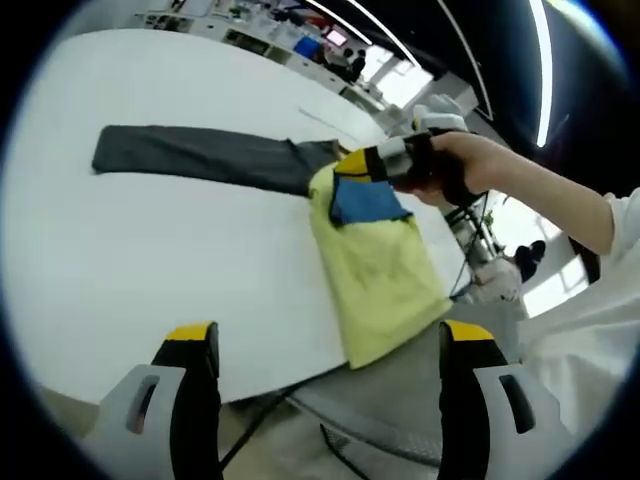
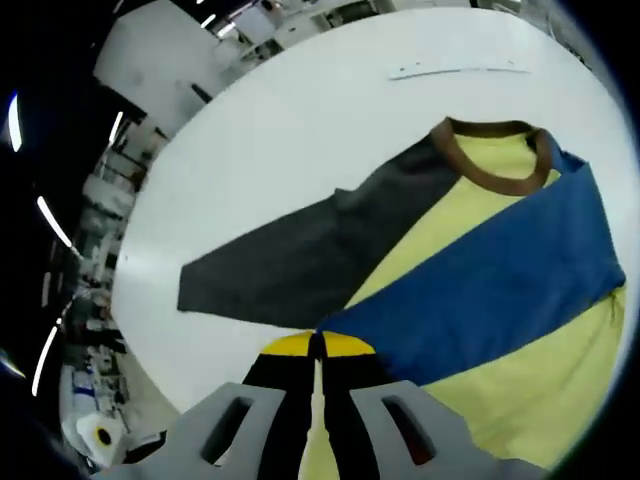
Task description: Fold the garment on the visible template until the final outline fits inside the template.
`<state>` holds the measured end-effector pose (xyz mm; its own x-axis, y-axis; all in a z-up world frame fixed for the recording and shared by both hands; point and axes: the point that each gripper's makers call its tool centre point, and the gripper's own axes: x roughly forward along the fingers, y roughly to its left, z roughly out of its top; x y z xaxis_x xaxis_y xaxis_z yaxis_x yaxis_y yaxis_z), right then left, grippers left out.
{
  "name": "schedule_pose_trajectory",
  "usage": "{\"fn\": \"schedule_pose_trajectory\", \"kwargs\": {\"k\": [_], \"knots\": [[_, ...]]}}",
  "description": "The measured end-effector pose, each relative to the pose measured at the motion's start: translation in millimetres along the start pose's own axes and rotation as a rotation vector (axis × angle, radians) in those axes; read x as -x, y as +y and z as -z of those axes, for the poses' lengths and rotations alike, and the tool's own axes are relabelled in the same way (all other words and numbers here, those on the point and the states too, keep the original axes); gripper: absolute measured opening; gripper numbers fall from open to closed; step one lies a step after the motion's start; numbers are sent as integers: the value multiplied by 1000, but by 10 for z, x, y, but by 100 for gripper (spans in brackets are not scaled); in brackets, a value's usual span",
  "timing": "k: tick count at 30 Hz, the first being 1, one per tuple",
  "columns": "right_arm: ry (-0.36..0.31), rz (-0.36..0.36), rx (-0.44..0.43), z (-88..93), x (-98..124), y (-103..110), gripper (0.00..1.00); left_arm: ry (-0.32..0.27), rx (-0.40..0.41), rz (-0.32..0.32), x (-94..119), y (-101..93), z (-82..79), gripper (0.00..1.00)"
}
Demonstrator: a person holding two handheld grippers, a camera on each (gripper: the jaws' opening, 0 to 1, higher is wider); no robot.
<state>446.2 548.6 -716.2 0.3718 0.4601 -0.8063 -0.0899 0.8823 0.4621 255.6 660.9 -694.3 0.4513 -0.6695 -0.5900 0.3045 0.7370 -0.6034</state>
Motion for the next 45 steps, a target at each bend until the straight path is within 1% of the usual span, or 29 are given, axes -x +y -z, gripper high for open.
{"fn": "schedule_pose_trajectory", "kwargs": {"k": [4, 15, 19, 24, 28, 30, 34, 35, 40, 45], "knots": [[5, 4, -3, -9, -57, -15, 3, -1, 8, -4, 3, 29, 13, 87], [12, 6, -21, 17, -212, -5, 3, 14, -5, 1, -30, 38, 29, 87], [21, 9, -22, 52, -271, -8, 3, 18, -8, 6, -50, 14, 34, 87], [26, 14, -24, 100, -307, -10, 3, 31, -11, 17, -93, -29, 77, 87], [30, 12, -23, 106, -334, -7, 3, 38, -17, 25, -117, -64, 90, 87], [10, 7, -27, 75, -347, 1, 3, 40, -17, 27, -127, -76, 89, 87], [4, -12, -52, 72, -365, 39, 5, 48, -25, 35, -156, -133, 96, 88], [0, -17, -53, 68, -368, 56, 5, 55, -34, 45, -172, -179, 105, 88], [-4, -42, -76, 47, -384, 128, 7, 69, -45, 64, -218, -277, 134, 88], [-2, -67, -87, 62, -347, 188, 9, 65, -39, 62, -212, -295, 117, 89]]}}
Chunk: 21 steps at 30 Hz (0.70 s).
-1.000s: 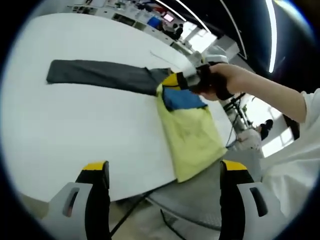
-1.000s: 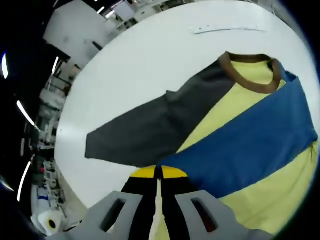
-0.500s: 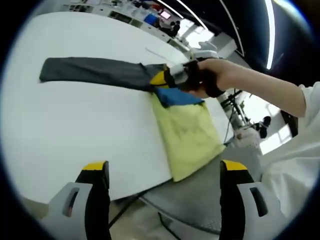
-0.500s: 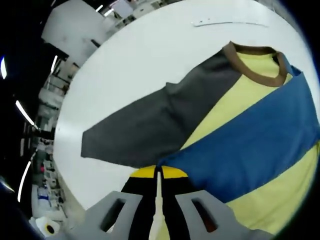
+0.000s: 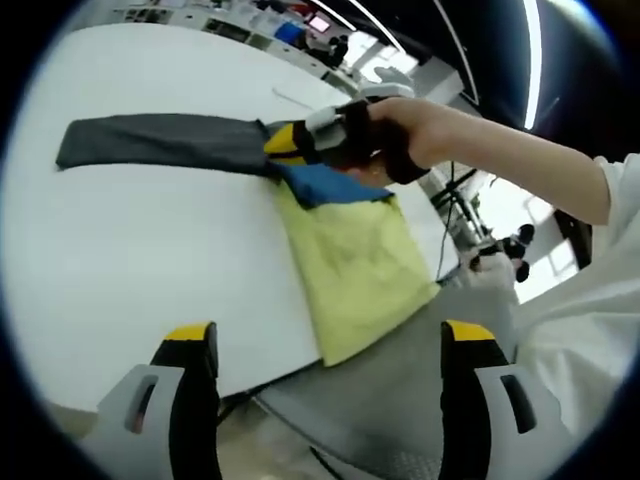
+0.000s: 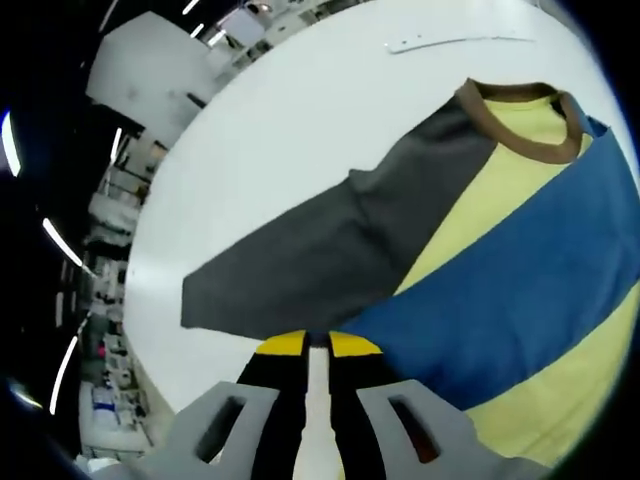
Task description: Fold the garment on the visible template until the final outline fits inside the template.
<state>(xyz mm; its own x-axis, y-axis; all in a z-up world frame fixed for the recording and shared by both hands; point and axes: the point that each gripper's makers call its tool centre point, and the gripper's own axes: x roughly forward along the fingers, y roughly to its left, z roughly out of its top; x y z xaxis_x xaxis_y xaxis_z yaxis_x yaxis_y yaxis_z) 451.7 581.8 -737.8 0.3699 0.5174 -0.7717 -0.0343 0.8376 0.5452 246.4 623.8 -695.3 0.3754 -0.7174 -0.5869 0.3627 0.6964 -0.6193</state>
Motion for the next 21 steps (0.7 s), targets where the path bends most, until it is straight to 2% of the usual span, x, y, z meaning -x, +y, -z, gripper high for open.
{"fn": "schedule_pose_trajectory", "kwargs": {"k": [2, 4, 7, 14, 18, 21], "knots": [[-2, -15, -8, -2, 19, 18, 11, -1, -3, -4, 17, 1, -12, 89], [11, -69, -47, 17, 20, 95, 18, -3, -4, -11, 40, 14, -28, 89], [17, -105, -70, 30, 27, 128, 23, -4, -7, -27, 75, 31, -43, 90], [11, -130, -86, 51, 99, 132, 27, -6, -19, -38, 123, -39, -73, 90], [16, -186, -74, 53, 197, 185, 29, -8, -26, -37, 140, -98, -92, 90], [15, -203, -59, 59, 298, 137, 28, -2, -21, -33, 150, -155, -104, 90]]}}
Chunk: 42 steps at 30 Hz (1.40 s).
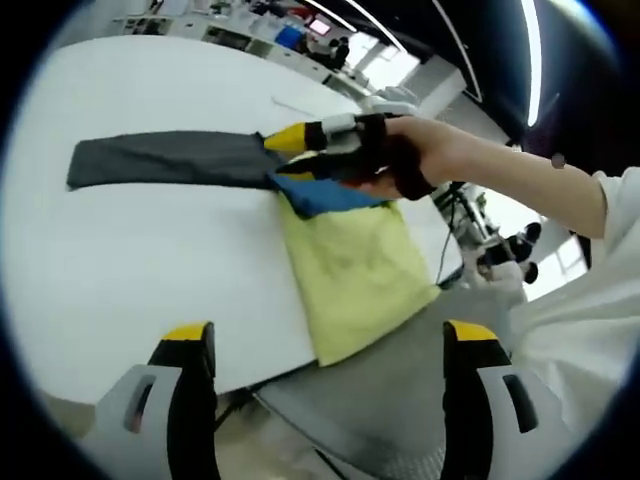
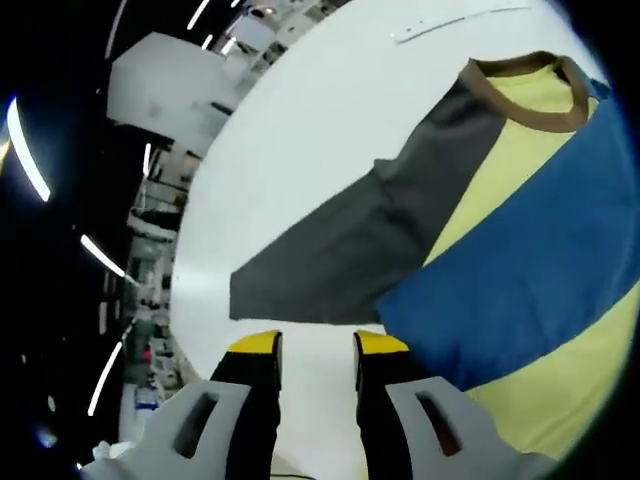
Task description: Fold the garment on the visible template until the final outline fits inside the template.
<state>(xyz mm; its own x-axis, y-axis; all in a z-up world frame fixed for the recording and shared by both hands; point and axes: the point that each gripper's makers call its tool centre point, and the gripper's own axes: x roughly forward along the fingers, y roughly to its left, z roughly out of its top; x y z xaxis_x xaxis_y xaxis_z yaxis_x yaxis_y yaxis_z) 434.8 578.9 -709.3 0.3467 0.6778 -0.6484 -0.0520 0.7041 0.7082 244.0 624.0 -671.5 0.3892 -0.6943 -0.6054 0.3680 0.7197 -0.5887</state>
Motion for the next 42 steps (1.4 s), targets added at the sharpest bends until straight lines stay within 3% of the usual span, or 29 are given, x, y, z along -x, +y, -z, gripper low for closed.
{"fn": "schedule_pose_trajectory", "kwargs": {"k": [7, 11, 30, 36, 42], "knots": [[-38, -15, 26, -17, 295, -129, 30, 13, -26, -4, 15, -132, -6, 89], [-39, -55, 97, 30, 443, -108, 37, 16, -38, -6, 17, -197, -7, 89], [-113, -135, 140, 122, 953, -96, 49, 2, -49, -9, 135, -477, 88, 88], [-132, -148, 200, 136, 1174, -102, 54, 6, -63, -5, 124, -567, 99, 88], [-168, -168, 204, 137, 1417, -132, 58, 15, -76, -9, 115, -610, 93, 88]]}}
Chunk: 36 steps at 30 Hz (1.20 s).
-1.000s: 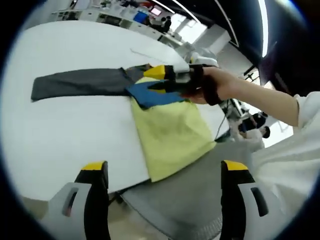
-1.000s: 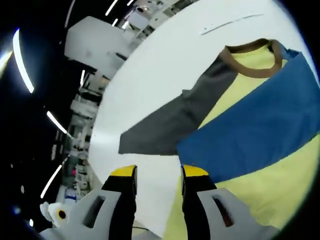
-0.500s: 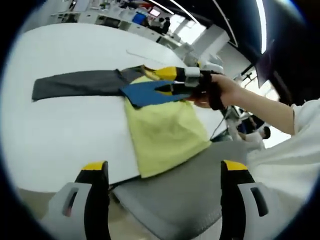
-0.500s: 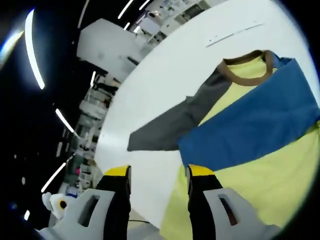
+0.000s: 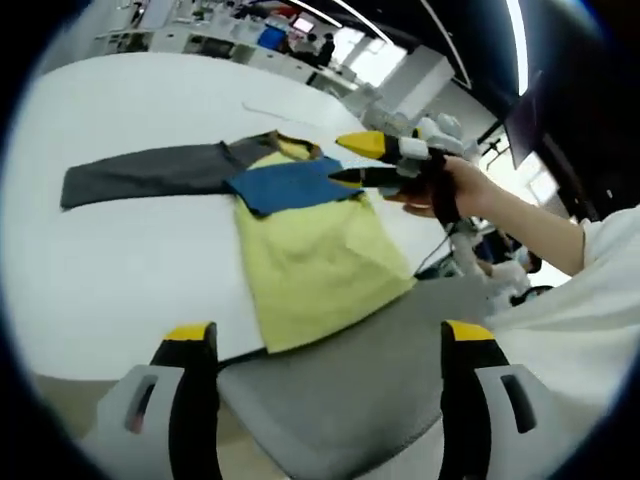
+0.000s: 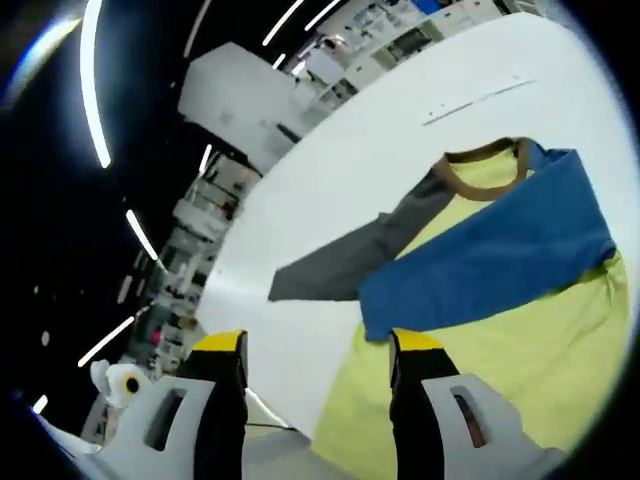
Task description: Fold the garment on the visible template until the final outline fits inside the template.
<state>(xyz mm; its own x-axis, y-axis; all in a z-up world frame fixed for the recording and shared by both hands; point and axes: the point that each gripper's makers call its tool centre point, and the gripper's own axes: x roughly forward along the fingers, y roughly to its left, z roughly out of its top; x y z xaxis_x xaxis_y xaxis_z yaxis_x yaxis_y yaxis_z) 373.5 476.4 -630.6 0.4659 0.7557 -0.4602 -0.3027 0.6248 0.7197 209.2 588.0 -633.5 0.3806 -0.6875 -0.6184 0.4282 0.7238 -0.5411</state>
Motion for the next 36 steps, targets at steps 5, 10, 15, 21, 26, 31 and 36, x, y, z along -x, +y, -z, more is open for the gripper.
{"fn": "schedule_pose_trajectory", "kwargs": {"k": [5, 10, 15, 21, 26, 31, 36], "knots": [[-14, 22, 44, -26, 208, -121, 61, 2, -14, -4, 4, -39, -44, 88], [-53, 29, 39, -104, 421, -224, 64, 2, -22, -7, -14, -71, -72, 88], [-90, 30, 36, -167, 614, -303, 67, 15, -33, -5, -51, -115, -85, 88], [-119, 39, 25, -221, 764, -402, 68, 21, -45, -7, -84, -142, -145, 88], [-122, 36, 44, -212, 878, -425, 71, 22, -56, -7, -101, -163, -220, 88], [-120, 17, 71, -194, 1003, -408, 77, 18, -61, -14, -124, -159, -274, 88], [-108, 15, 164, -176, 1137, -408, 82, 34, -72, -9, -179, -195, -285, 88]]}}
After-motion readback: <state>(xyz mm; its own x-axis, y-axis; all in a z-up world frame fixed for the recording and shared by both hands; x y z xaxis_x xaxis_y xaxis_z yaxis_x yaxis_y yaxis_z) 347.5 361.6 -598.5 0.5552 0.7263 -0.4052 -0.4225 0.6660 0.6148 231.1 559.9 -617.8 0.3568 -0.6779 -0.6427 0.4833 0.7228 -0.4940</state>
